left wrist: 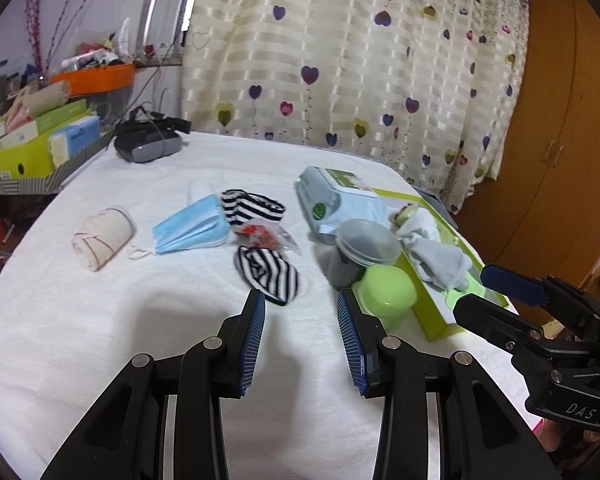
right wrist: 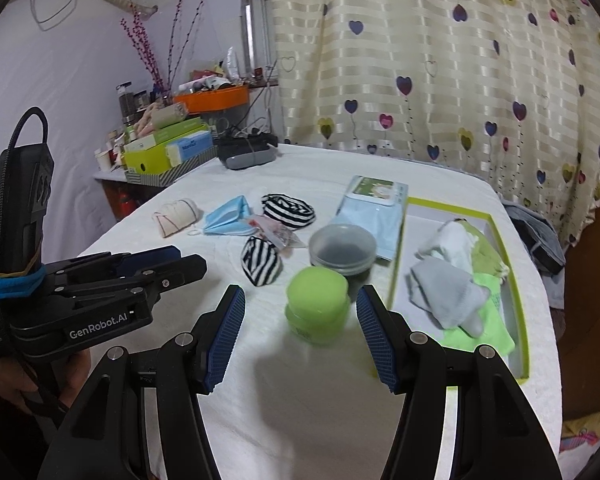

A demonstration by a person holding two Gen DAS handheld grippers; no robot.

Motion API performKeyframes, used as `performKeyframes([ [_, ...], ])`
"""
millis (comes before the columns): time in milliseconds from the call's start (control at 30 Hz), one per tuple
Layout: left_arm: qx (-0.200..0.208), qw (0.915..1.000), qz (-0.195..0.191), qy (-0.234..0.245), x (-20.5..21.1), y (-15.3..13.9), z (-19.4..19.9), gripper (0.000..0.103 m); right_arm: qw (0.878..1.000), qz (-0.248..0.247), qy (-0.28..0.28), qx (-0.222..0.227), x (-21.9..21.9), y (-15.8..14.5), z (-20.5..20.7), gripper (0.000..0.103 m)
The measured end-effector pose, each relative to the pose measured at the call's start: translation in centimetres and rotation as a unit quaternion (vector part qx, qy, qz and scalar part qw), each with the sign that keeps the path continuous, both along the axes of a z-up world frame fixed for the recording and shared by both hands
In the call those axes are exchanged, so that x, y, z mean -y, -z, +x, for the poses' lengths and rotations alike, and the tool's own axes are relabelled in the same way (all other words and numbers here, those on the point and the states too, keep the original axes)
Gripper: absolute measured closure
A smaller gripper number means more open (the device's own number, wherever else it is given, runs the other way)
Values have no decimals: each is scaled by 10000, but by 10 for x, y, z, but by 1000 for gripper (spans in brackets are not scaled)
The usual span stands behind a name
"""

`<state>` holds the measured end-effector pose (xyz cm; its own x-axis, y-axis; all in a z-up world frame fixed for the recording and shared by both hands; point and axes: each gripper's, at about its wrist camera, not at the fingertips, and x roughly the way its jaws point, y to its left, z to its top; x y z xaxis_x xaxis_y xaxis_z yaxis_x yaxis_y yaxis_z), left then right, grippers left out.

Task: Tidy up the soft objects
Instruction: 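Withdraw both grippers from the box toward the remaining items, then grasp the blue face mask with the left gripper while the right grasps the clear snack bag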

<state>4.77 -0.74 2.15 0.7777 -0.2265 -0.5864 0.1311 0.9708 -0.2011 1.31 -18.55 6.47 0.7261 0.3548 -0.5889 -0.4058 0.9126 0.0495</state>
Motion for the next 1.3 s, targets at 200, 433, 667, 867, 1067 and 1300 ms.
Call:
performKeyframes([
  [200, -15, 9998, -41, -198, -22, 1, 5, 67, 9998, -42, -171, -37, -21, -1, 12, 44],
  [433, -64, 9987, -81, -504, -52, 5, 13, 67, 9990, -118, -428, -68, -48, 1, 25, 44],
  [667, -125, 9966, -174, -796, -84, 12, 23, 67, 9974, -238, -601, -304, -78, 15, 47, 44],
  [867, -208, 9950, -248, -950, -105, 18, 33, 67, 9951, -454, -668, -565, -102, 31, 71, 44],
  [1067, -237, 9943, -354, -974, -119, 21, 45, 67, 9949, -635, -497, -608, -114, 32, 99, 44],
  [1300, -275, 9942, -466, -928, -126, 23, 60, 67, 9885, -1228, -187, -857, -130, 43, 133, 44],
])
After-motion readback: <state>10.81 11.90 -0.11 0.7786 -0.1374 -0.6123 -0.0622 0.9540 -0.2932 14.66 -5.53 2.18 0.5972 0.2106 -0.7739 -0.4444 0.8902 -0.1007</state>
